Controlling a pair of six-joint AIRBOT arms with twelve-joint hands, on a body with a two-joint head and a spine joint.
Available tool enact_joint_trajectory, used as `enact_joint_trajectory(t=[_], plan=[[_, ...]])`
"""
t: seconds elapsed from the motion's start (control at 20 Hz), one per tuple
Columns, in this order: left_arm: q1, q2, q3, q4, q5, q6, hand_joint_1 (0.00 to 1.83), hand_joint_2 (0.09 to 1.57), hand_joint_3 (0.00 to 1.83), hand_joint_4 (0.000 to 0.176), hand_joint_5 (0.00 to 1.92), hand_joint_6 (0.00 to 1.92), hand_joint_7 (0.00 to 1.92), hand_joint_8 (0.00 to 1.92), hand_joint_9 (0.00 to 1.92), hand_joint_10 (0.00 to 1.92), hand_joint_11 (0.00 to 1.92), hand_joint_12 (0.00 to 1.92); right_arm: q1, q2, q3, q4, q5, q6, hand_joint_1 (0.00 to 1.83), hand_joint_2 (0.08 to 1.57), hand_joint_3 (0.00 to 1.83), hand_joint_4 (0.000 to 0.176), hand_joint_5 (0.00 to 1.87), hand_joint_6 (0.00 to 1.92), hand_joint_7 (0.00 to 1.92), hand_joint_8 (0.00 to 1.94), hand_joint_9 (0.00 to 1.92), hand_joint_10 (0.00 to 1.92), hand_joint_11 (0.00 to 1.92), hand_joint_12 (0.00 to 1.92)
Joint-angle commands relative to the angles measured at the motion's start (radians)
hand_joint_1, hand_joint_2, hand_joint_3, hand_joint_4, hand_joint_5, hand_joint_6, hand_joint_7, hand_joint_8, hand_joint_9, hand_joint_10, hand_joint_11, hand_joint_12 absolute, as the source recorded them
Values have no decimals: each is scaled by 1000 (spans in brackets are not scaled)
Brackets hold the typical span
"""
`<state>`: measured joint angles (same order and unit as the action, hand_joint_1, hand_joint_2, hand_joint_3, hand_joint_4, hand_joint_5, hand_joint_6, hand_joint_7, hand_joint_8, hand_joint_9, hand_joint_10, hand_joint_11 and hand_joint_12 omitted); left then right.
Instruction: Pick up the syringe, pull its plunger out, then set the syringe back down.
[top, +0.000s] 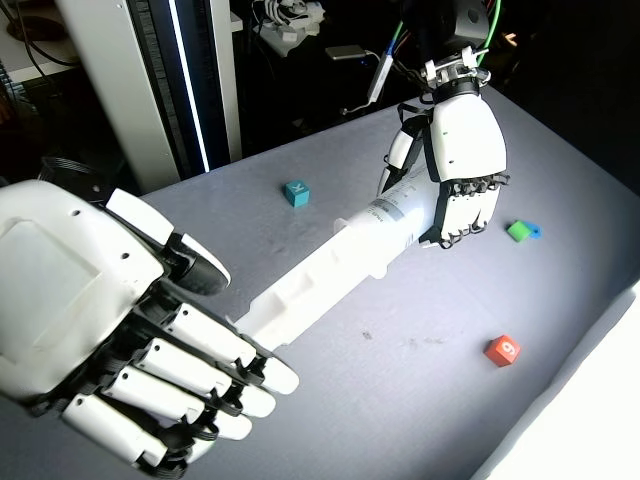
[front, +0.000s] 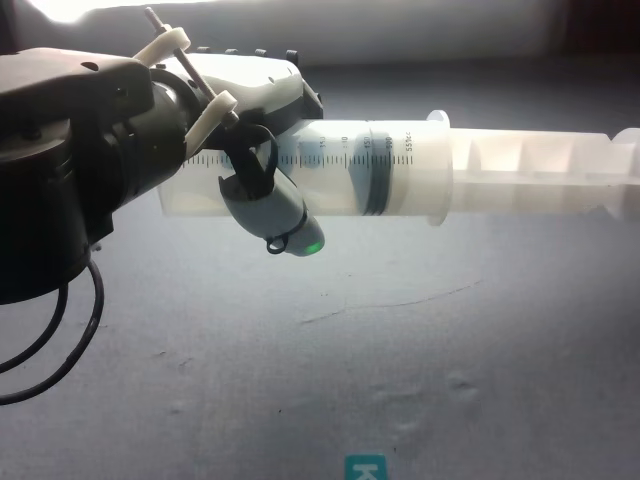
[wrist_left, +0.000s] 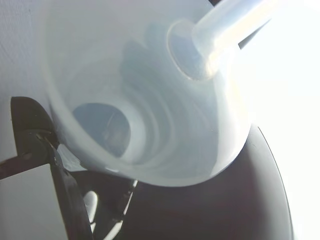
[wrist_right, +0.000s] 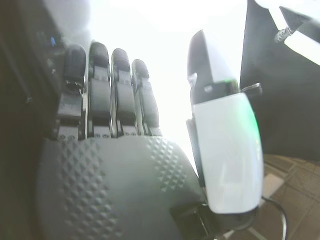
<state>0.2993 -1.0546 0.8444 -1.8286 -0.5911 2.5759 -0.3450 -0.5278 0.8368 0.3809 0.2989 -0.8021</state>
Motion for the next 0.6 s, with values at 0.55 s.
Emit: enact_joint_trajectory(t=[0.55], plan=[[-18, 48, 50, 41, 35, -11, 1217, 1165, 0, 0, 884, 1005, 899, 1311, 783, 1206, 533, 1526, 14, 9, -7, -27, 112, 7, 378, 1069, 1, 0, 6, 0, 34, 1, 54, 3, 0, 229]])
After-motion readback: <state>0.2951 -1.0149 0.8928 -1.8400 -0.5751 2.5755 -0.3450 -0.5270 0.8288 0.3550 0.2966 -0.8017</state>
